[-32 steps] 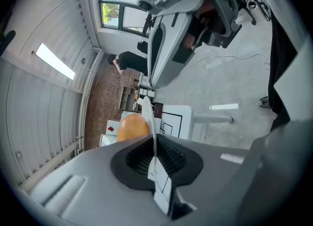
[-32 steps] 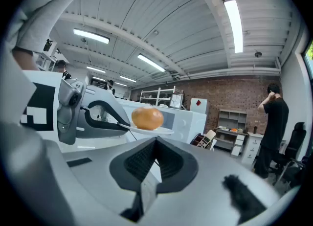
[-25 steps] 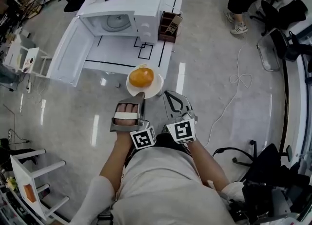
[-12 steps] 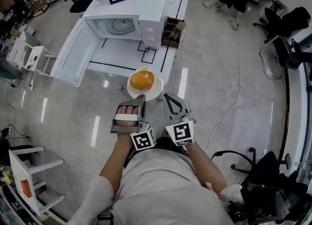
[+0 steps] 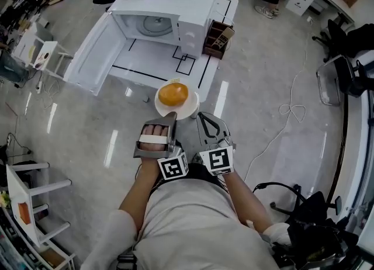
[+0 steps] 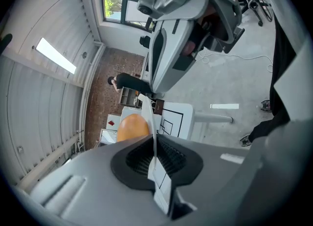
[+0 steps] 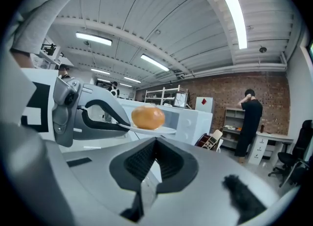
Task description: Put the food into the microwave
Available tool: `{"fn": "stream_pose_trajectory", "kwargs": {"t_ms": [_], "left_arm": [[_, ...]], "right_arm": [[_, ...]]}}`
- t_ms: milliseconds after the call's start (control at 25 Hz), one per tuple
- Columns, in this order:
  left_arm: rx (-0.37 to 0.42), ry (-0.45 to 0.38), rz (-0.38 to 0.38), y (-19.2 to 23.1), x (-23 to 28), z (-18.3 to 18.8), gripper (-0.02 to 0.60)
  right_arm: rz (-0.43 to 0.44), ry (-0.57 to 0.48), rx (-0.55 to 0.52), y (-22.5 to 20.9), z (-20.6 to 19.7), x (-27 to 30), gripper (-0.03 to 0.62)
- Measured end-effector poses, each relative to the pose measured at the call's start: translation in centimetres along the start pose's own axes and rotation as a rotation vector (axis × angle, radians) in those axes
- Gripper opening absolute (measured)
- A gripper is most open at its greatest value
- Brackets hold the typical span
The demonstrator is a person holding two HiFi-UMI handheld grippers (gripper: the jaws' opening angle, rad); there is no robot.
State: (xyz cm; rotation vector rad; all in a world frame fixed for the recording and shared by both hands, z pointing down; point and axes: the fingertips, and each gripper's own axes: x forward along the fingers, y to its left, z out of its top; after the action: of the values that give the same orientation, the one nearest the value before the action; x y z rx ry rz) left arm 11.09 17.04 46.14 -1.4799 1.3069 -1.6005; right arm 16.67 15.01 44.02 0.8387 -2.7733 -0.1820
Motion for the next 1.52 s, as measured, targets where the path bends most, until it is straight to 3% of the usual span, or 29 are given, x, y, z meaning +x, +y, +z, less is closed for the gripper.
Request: {"fn": "stream_pose_trajectory", "kwargs": {"t_ms": [640, 1000, 1520], "left_arm": [[0.024, 0.006, -0.01, 2.3, 7.0, -4.8, 0.021], [0.041, -0.025, -0.058, 3.2, 12.6, -7.7, 0.022], [0.083, -0.144, -0.092, 4.7, 18.8, -11.3, 0.023]], "right_arm": [[0.012, 0.038, 0.013, -1.4, 0.0, 9.4, 0.011], [-0.012, 0.087, 0.057, -3.1, -0.4, 15.8, 0.011], [-0.076, 0.16, 0.075, -4.0, -0.6, 23.0, 0.011]]}}
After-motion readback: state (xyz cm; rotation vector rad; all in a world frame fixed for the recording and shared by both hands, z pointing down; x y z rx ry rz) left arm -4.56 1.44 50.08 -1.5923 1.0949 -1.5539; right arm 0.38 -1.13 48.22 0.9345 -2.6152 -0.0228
